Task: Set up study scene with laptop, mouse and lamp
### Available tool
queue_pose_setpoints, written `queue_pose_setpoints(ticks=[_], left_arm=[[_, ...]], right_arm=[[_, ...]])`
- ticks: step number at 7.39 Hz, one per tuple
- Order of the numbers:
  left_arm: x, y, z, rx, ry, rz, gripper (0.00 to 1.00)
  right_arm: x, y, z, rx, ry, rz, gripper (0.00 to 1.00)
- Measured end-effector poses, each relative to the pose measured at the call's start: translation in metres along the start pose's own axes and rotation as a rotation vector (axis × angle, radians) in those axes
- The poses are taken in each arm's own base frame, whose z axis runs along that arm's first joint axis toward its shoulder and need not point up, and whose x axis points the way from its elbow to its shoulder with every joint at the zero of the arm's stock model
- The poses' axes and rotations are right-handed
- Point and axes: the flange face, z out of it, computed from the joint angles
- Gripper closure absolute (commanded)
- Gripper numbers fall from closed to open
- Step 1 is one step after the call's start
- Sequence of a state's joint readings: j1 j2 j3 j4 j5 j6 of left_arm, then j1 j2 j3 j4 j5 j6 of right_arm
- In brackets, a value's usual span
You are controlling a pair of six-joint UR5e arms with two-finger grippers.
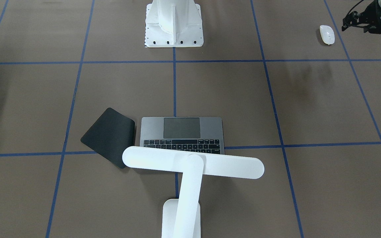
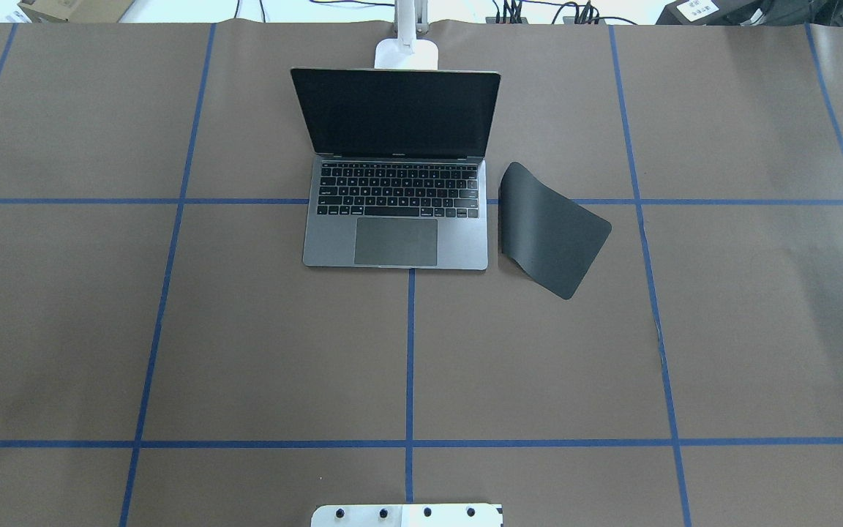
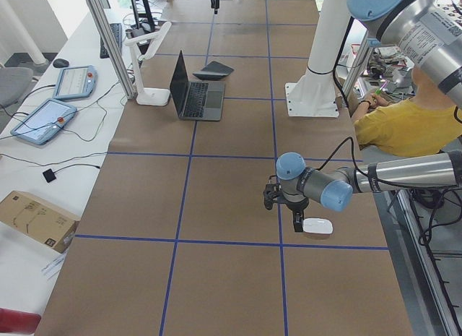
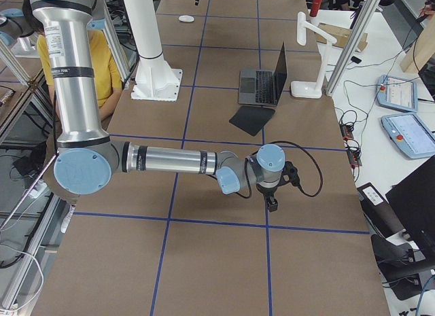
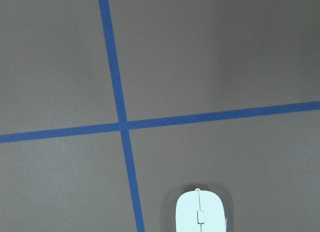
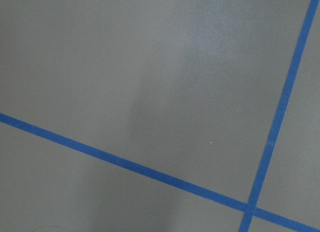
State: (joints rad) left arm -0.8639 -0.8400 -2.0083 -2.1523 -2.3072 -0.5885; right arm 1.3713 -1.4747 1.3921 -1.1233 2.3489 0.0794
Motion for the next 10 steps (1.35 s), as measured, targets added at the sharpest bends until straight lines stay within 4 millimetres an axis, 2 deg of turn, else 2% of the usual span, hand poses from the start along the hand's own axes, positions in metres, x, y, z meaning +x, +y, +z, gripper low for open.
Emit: queue_pose_setpoints(ticks=[2,5,8,10], left_arm=[[0.014,0.003,0.02,-0.043,-0.02,0.001,0.0],[-0.006,0.015,0.054,-0.076,-0.037,0.025,0.0],[0.003,0.023,0.069,-0.111,-0.027,0.01,0.0],[0.004,0.027,0.086,-0.122,-0.02,-0.001,0.0]], right_arm=[[0.001,0.002,0.001,-0.002,0.002,0.002,0.01],[0.001,0.002,0.001,-0.001,0.002,0.002,0.01],[0.001,0.003,0.001,-0.001,0.003,0.002,0.01],[0.001,0.003,0.001,-0.002,0.003,0.002,0.01]])
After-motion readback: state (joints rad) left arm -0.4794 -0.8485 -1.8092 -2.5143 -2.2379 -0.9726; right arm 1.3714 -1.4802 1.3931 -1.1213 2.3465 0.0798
